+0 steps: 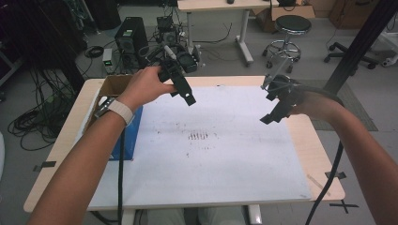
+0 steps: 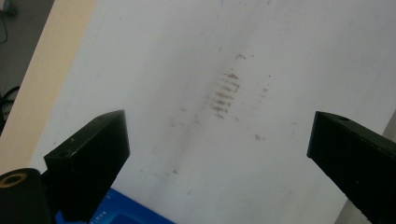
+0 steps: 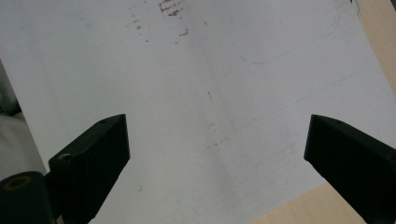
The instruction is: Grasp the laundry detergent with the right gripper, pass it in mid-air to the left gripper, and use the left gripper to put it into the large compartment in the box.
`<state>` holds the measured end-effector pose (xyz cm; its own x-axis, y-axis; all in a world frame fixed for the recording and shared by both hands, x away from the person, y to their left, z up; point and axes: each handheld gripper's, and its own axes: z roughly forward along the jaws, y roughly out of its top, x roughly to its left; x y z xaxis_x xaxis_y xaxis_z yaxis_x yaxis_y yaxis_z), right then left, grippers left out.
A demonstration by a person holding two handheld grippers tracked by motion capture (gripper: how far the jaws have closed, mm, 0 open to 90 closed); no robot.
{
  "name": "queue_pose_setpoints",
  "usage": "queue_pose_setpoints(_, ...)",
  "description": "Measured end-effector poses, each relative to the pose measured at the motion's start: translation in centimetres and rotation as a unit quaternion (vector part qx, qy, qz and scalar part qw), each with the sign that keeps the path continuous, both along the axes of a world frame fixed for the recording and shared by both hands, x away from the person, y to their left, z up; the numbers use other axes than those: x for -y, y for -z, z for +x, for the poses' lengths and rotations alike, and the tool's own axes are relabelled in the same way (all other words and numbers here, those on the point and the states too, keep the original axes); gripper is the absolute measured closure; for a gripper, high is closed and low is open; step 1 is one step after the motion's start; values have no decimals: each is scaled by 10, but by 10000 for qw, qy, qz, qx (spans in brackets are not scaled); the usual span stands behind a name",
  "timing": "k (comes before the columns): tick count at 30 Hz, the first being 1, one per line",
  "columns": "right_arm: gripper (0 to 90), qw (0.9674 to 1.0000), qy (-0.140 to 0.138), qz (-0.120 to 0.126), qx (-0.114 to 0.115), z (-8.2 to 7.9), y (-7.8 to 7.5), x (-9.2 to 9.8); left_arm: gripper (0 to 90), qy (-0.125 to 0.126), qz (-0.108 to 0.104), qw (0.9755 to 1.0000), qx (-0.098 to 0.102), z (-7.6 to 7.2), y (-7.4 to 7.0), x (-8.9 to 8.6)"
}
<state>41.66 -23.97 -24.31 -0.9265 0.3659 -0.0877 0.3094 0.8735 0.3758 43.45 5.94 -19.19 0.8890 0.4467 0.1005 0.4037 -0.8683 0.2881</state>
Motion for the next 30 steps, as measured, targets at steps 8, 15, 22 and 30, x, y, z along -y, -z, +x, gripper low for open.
queue_pose_setpoints(8,65,10000,-8,3,-46,5,3,0,62,98,1,10000,-20,3,4,3)
queue_pose_setpoints(15,66,10000,-2,-18,-45,6,4,0,62,122,31,9999,-22,3,5,4)
queue_pose_setpoints(22,65,10000,-3,-14,-46,5,4,0,62,141,48,9999,-18,2,5,4)
queue_pose_setpoints(30,65,10000,-15,-25,-44,4,5,0,62,146,70,9999,-14,1,5,4)
